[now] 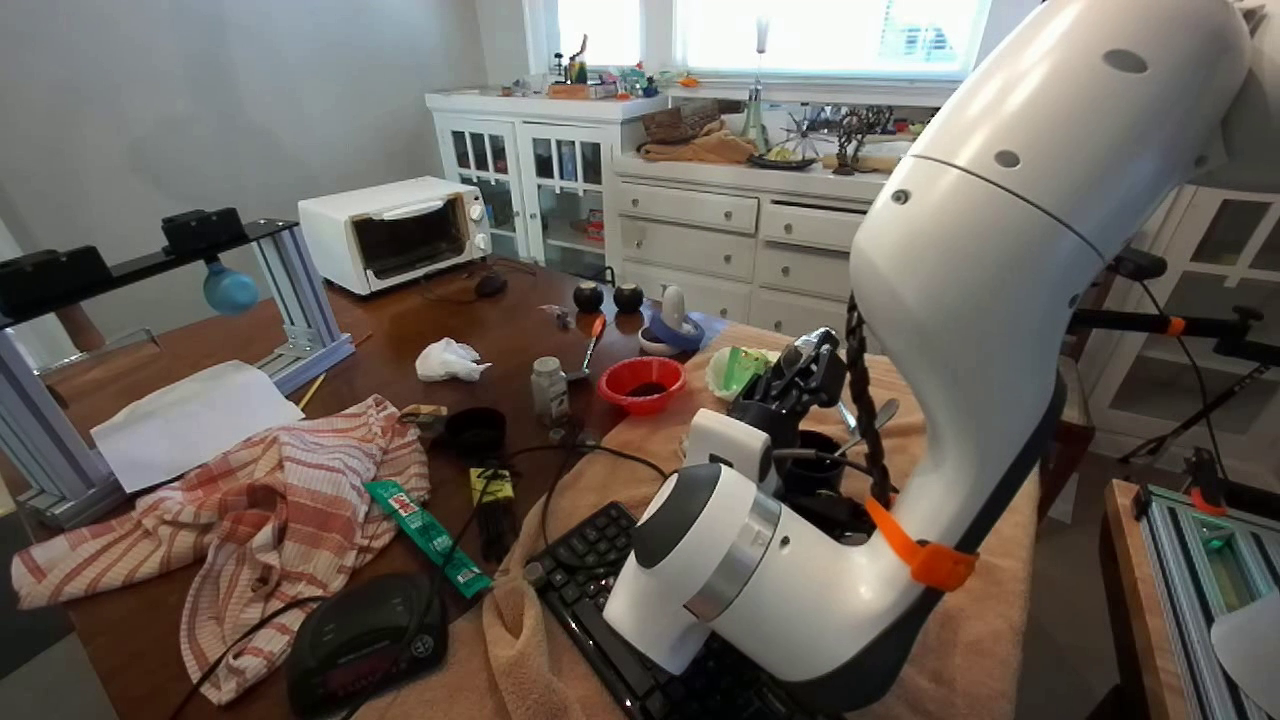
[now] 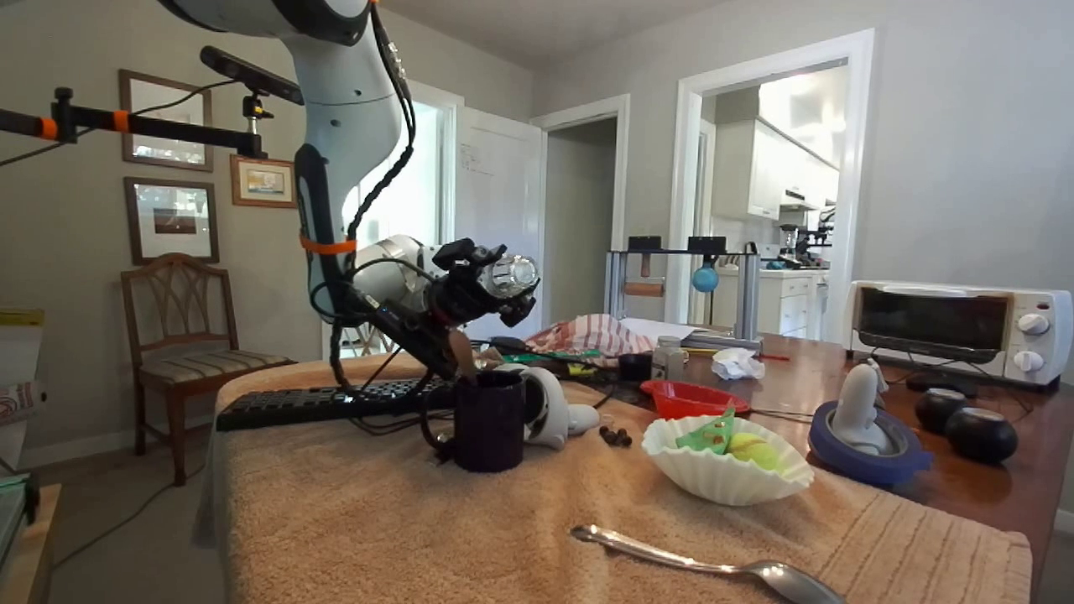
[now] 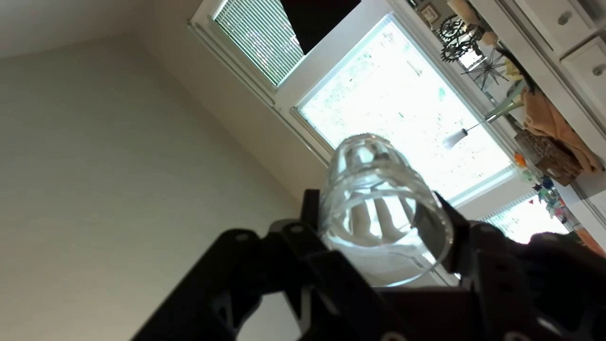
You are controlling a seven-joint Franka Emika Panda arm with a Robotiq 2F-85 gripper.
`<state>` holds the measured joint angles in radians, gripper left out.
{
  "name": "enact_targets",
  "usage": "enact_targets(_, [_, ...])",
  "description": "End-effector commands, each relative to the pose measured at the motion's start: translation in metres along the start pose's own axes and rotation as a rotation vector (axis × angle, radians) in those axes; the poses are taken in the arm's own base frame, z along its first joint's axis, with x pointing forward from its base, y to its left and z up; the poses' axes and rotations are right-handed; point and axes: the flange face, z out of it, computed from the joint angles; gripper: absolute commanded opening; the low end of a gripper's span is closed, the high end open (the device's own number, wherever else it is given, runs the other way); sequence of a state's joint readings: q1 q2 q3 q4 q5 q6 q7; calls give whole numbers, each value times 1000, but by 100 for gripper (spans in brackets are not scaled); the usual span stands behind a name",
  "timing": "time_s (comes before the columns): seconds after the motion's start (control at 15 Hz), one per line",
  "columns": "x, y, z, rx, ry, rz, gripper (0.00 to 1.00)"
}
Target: Pour the contents of the glass cup into the black mug
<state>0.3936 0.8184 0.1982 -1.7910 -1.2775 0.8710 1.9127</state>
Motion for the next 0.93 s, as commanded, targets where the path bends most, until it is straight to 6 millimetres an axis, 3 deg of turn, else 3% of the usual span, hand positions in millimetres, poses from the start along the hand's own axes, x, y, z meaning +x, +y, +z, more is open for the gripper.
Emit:
enact_targets(0.0, [-9, 1, 0, -47, -19, -19, 30])
enact_targets(0.27, [-18, 2, 4, -49, -48, -51, 30])
enact_targets(0.6, [-10, 19, -2, 131, -82, 41, 30])
enact_targets(0.87, [0, 31, 10, 284, -79, 110, 30])
